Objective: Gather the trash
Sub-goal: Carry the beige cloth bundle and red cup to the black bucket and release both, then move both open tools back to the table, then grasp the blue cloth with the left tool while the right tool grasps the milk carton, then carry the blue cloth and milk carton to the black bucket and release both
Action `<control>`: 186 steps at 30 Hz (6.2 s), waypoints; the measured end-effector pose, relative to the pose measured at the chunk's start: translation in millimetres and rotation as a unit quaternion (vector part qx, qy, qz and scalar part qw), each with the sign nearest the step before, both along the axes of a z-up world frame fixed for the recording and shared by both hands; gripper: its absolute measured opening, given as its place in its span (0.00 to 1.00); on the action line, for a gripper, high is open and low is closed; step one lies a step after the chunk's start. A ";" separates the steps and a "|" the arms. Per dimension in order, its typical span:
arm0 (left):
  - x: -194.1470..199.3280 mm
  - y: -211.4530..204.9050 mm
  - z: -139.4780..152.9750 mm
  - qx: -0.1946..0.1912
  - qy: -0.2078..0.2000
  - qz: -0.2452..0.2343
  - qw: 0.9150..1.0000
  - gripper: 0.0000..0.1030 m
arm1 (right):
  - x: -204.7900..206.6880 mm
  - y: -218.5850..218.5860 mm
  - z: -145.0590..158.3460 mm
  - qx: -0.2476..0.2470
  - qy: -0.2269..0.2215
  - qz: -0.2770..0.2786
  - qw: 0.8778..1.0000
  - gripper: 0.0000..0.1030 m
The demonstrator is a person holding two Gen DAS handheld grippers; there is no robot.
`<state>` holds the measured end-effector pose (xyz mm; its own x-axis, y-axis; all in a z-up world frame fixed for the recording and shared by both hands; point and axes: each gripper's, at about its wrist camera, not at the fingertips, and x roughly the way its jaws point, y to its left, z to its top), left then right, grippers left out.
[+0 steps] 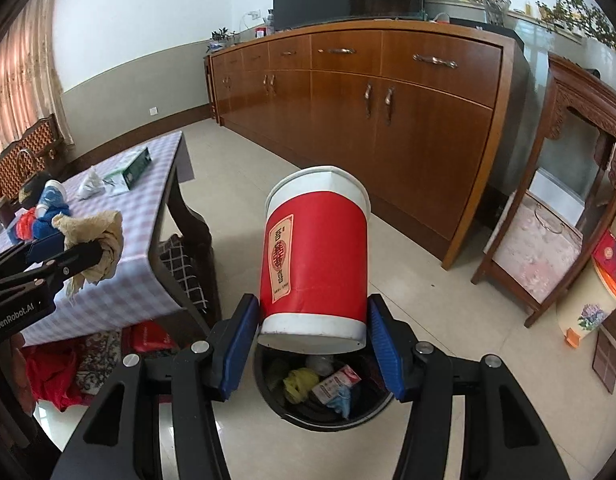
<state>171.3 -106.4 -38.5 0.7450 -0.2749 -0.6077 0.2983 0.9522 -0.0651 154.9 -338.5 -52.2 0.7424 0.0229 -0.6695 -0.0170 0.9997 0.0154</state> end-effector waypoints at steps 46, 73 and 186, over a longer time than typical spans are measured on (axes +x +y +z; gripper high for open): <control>16.4 -72.5 -89.8 0.045 0.098 -0.046 0.993 0.96 | 23.1 -75.7 -125.5 -0.023 0.113 -0.017 0.993 1.00; -35.8 66.5 -9.2 0.021 -0.006 0.120 0.993 0.98 | 11.0 64.2 -13.6 -0.010 0.002 0.093 0.996 1.00; 13.5 68.1 9.0 -0.009 0.018 0.046 0.999 0.21 | 33.1 87.6 22.0 -0.034 -0.006 0.113 0.993 0.57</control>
<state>184.8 -38.3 -29.5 0.7451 -0.2174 -0.6305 0.2064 0.9741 -0.0920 188.0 -250.9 -30.2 0.7308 0.1451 -0.6670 -0.2406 0.9692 -0.0528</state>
